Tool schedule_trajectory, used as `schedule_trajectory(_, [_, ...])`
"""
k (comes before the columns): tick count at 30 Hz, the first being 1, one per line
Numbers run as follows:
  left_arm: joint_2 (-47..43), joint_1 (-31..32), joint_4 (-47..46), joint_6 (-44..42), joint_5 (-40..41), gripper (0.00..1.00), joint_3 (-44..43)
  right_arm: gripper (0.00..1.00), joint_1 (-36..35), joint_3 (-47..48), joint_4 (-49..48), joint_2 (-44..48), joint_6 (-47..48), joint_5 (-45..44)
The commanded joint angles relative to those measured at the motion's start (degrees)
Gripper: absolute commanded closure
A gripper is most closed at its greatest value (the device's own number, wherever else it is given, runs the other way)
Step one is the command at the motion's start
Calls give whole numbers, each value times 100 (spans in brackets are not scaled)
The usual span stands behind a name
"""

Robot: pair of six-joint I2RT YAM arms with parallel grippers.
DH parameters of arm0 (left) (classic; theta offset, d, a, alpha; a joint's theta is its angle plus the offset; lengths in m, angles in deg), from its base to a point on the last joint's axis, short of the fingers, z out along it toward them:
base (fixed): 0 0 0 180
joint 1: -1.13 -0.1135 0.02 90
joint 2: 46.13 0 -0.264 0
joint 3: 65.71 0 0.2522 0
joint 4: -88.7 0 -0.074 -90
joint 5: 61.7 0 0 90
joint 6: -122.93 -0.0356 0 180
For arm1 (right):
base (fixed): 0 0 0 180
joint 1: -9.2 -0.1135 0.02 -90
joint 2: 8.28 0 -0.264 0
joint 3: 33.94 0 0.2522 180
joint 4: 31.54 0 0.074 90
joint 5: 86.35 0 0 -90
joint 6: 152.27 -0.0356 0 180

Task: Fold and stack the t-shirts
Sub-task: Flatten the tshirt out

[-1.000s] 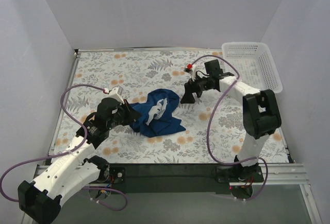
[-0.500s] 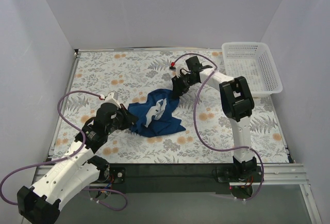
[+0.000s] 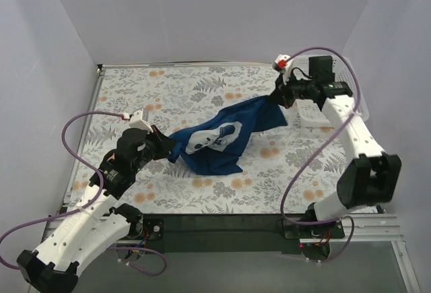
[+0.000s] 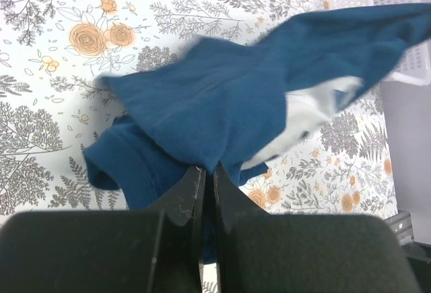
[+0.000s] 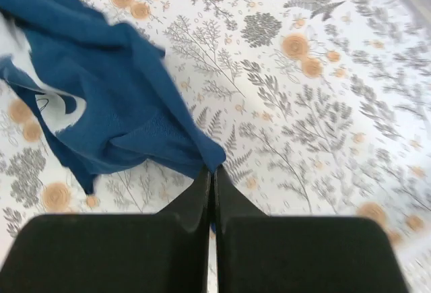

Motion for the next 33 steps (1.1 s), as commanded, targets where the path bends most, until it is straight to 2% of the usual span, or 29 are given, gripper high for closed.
schedule_trajectory(1, [-9, -3, -129, -248, 11, 100, -150, 99, 140, -915, 824, 729, 1116, 158])
schedule_trajectory(7, [149, -12, -209, -152, -446, 100, 34, 99, 439, -2137, 1052, 1803, 1669, -219])
schedule_trajectory(11, [501, -3, -7, 94, -1261, 100, 227, 99, 448, -2850, 1527, 2156, 2487, -747])
schedule_trajectory(14, [625, -3, -6, 463, -1685, 94, 605, 99, 448, -3490, 1790, 2437, 3109, -959])
schedule_trajectory(18, [459, -3, 143, 762, -1950, 63, 826, 99, 448, -3949, 2090, 2754, 3656, -687])
schedule_trajectory(19, [388, -3, 169, 736, -1915, 48, 774, 99, 448, -4002, 2107, 2780, 3692, -669])
schedule_trajectory(22, [282, -3, 458, 579, -1591, 31, 414, 99, 448, -4073, 2081, 2667, 3719, -616])
schedule_trajectory(28, [1106, -12, 285, -37, -1449, 29, 79, 99, 440, -3915, 1967, 2175, 3500, -335])
schedule_trajectory(33, [2416, 6, 161, -424, -1274, 30, -237, 99, 448, -3862, 1800, 2007, 3297, -177])
